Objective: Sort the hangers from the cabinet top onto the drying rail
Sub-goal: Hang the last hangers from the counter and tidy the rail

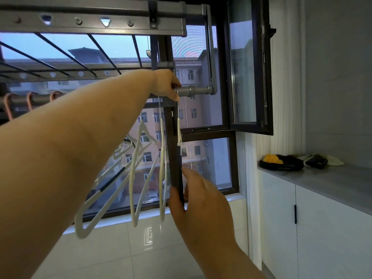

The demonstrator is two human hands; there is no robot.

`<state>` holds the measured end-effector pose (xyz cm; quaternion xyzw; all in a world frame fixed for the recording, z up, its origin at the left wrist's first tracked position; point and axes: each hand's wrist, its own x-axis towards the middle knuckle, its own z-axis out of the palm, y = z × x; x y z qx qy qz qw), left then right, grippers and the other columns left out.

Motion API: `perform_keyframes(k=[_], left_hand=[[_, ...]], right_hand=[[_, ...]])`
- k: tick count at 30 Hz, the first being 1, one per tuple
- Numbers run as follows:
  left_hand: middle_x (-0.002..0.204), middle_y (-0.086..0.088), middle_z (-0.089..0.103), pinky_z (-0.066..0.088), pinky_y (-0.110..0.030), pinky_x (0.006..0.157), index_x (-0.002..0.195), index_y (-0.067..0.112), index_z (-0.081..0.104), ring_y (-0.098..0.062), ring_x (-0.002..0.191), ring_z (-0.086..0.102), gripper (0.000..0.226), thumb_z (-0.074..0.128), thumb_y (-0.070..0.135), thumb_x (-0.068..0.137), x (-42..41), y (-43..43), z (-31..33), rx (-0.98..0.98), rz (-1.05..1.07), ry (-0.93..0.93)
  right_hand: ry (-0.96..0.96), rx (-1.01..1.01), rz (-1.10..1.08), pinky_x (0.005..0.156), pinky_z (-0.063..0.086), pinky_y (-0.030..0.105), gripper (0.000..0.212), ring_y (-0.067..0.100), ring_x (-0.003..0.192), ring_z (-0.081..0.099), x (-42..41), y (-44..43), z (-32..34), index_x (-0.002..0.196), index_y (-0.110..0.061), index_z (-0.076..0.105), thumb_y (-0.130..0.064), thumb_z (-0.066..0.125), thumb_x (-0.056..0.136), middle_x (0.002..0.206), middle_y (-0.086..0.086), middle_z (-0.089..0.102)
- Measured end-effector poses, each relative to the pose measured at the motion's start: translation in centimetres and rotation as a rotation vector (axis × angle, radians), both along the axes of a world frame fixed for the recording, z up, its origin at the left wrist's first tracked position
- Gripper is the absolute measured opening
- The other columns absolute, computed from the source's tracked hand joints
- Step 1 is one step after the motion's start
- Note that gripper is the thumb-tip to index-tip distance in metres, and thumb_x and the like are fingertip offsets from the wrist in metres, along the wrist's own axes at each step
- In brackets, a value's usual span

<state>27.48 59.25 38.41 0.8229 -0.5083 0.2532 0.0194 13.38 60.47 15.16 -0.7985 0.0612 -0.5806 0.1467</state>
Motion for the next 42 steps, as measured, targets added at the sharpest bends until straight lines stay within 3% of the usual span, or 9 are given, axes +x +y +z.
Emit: perform_keyframes(k=[2, 5, 9, 14, 22, 30, 35, 37, 42], left_hand=[[0.096, -0.006, 0.048, 0.031, -0.032, 0.084, 0.122, 0.006, 0.052, -0.02, 0.091, 0.042, 0.038, 0.055, 0.023, 0.088, -0.1, 0.1, -0.2, -0.009, 0.002, -0.007], [0.108, -0.014, 0.054, 0.033, -0.033, 0.088, 0.124, 0.005, 0.05, -0.022, 0.095, 0.044, 0.041, 0.056, 0.023, 0.088, -0.2, 0.0, -0.3, -0.037, 0.006, 0.007], [0.132, -0.016, 0.049, 0.032, -0.037, 0.103, 0.138, 0.004, 0.033, -0.03, 0.121, 0.045, 0.062, 0.059, 0.027, 0.086, -0.3, -0.1, -0.7, -0.114, 0.005, 0.077], [0.143, -0.016, 0.039, 0.028, -0.04, 0.111, 0.142, 0.006, 0.021, -0.031, 0.131, 0.038, 0.073, 0.06, 0.027, 0.084, -0.8, 0.5, -0.8, -0.171, -0.037, 0.139], [0.138, -0.018, 0.045, 0.03, -0.04, 0.108, 0.138, 0.003, 0.03, -0.033, 0.127, 0.042, 0.066, 0.061, 0.027, 0.084, -2.2, 1.9, -1.7, -0.207, -0.015, 0.138], [0.133, -0.019, 0.048, 0.034, -0.04, 0.102, 0.132, 0.004, 0.041, -0.033, 0.123, 0.044, 0.052, 0.056, 0.027, 0.088, -4.3, 3.4, -3.1, -0.268, 0.01, 0.074], [0.124, -0.016, 0.054, 0.036, -0.036, 0.095, 0.127, 0.008, 0.048, -0.03, 0.116, 0.048, 0.042, 0.053, 0.026, 0.089, -5.3, 5.7, -4.5, -0.262, 0.077, 0.089], [0.124, -0.016, 0.054, 0.037, -0.038, 0.098, 0.127, 0.008, 0.048, -0.03, 0.115, 0.049, 0.041, 0.053, 0.023, 0.089, -5.7, 6.8, -5.4, -0.299, 0.072, 0.116], [0.132, -0.013, 0.052, 0.038, -0.036, 0.099, 0.127, 0.011, 0.05, -0.027, 0.116, 0.051, 0.039, 0.053, 0.021, 0.09, -6.6, 10.0, -7.7, -0.395, 0.081, 0.191]], right_hand=[[0.003, 0.01, 0.009, 0.059, 0.02, -0.002, 0.023, 0.016, 0.05, 0.064, -0.3, -0.2, 0.1, 0.084, -0.009, 0.069, -0.028, 0.062, 0.073, 0.064, 0.0, 0.07], [-0.042, -0.034, -0.015, 0.057, 0.02, -0.002, 0.024, 0.005, 0.062, 0.053, -0.6, -0.4, -0.1, 0.097, -0.012, 0.066, -0.03, 0.059, 0.084, 0.077, -0.002, 0.07], [-0.015, 0.075, 0.058, 0.06, 0.023, -0.007, 0.036, -0.005, 0.081, 0.038, -1.0, -1.6, -1.0, 0.123, -0.03, 0.046, -0.045, 0.04, 0.092, 0.102, -0.018, 0.054], [0.051, 0.152, 0.079, 0.064, 0.027, -0.005, 0.035, -0.004, 0.085, 0.042, -1.7, -2.3, -0.9, 0.123, -0.032, 0.044, -0.044, 0.041, 0.091, 0.102, -0.018, 0.052], [0.024, 0.145, -0.004, 0.053, 0.029, -0.001, 0.031, -0.01, 0.062, 0.041, -3.6, -3.4, -1.1, 0.116, -0.024, 0.053, -0.037, 0.053, 0.088, 0.068, -0.03, 0.033], [0.011, 0.234, 0.009, 0.061, 0.026, 0.0, 0.041, -0.006, 0.066, 0.043, -5.6, -4.6, -1.7, 0.121, -0.021, 0.053, -0.037, 0.058, 0.084, 0.074, -0.023, 0.039], [0.06, 0.222, 0.066, 0.059, 0.028, 0.001, 0.019, -0.006, 0.067, 0.044, -6.4, -3.9, -1.4, 0.103, -0.029, 0.05, -0.034, 0.057, 0.086, 0.074, -0.028, 0.038], [0.03, 0.208, 0.083, 0.059, 0.027, 0.001, 0.019, -0.006, 0.069, 0.044, -6.6, -3.5, -1.2, 0.1, -0.029, 0.048, -0.032, 0.059, 0.085, 0.079, -0.026, 0.039], [-0.002, 0.143, 0.035, 0.073, 0.032, 0.01, 0.041, 0.003, 0.097, 0.037, -6.4, -2.8, -0.7, 0.12, -0.015, 0.053, -0.032, 0.06, 0.084, 0.121, 0.002, 0.049]])
